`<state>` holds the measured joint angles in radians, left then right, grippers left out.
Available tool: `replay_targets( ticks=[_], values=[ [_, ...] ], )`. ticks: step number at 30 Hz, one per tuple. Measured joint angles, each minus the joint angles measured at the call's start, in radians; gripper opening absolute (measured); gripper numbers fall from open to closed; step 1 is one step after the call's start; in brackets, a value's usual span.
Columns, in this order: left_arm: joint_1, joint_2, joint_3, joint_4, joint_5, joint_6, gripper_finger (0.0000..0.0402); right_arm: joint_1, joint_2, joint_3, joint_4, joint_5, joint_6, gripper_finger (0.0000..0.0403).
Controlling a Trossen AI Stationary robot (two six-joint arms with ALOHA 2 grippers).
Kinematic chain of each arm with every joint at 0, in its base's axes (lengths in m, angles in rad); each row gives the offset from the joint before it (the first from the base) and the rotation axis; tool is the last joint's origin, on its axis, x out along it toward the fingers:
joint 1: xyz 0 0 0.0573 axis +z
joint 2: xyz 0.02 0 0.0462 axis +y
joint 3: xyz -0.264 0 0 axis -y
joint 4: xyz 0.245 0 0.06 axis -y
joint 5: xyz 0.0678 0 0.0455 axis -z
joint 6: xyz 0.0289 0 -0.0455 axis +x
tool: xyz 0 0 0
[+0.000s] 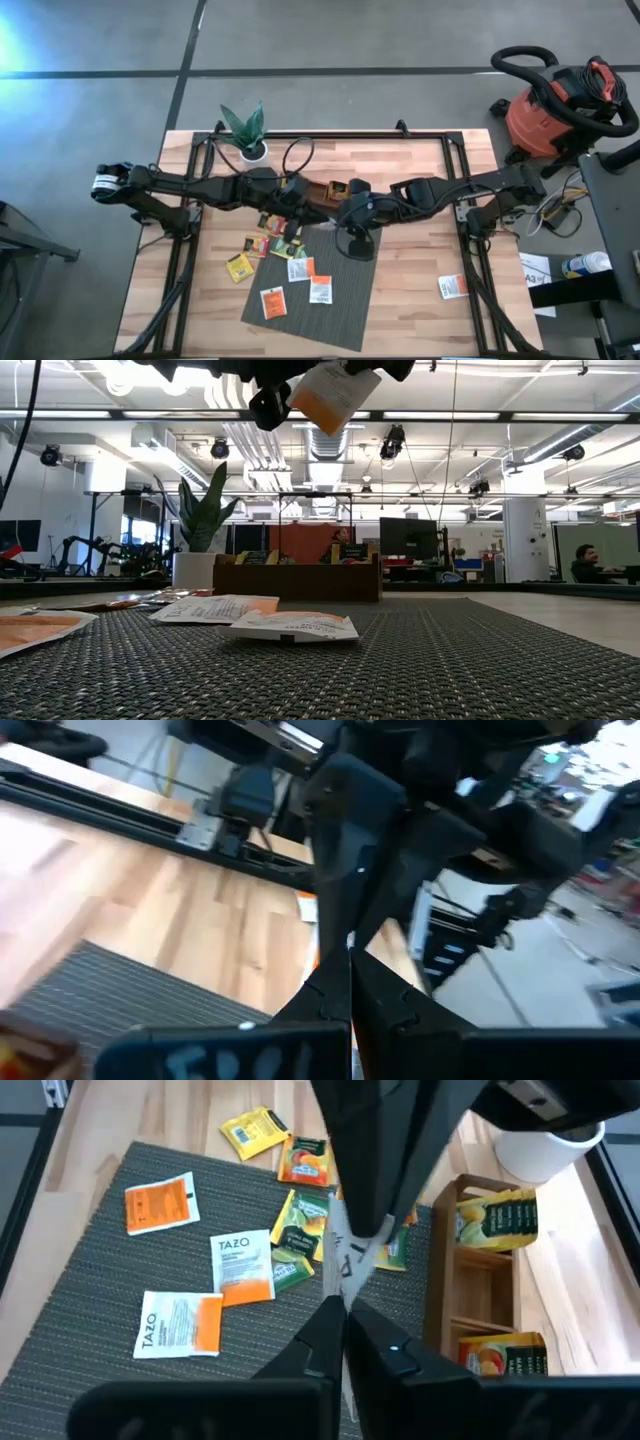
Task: Pick & Place Tea
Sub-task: Put the white tea bag into the middle compartment of the wooden organizer
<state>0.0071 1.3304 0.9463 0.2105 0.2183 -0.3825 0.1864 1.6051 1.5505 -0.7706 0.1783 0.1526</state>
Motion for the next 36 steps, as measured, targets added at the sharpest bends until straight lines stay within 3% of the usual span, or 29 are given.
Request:
replay_targets(
  ticks=[6,13,21,30,36],
  values=[
    [0.000,-0.001,0.000,-0.049,-0.107,0.016,0.0000,-0.030,0.000,0.000,-0.011,0.000,0.063,0.0009],
    [-0.040,-0.043,-0.001,-0.251,-0.232,-0.045,0.0000,-0.079,0.000,0.000,-0.010,0.003,0.076,0.0009],
    [-0.192,-0.168,-0.003,-0.458,-0.683,-0.102,0.0000,-0.179,0.035,0.000,0.013,-0.009,0.060,0.0009],
    [-0.358,-0.275,-0.009,-0.659,-0.959,-0.245,0.0000,-0.316,0.149,0.000,0.160,-0.108,-0.030,0.0008],
    [-0.364,-0.334,-0.073,-0.725,-1.109,-0.279,0.0000,-0.416,0.227,0.000,0.247,-0.261,0.016,0.0008]
  ],
)
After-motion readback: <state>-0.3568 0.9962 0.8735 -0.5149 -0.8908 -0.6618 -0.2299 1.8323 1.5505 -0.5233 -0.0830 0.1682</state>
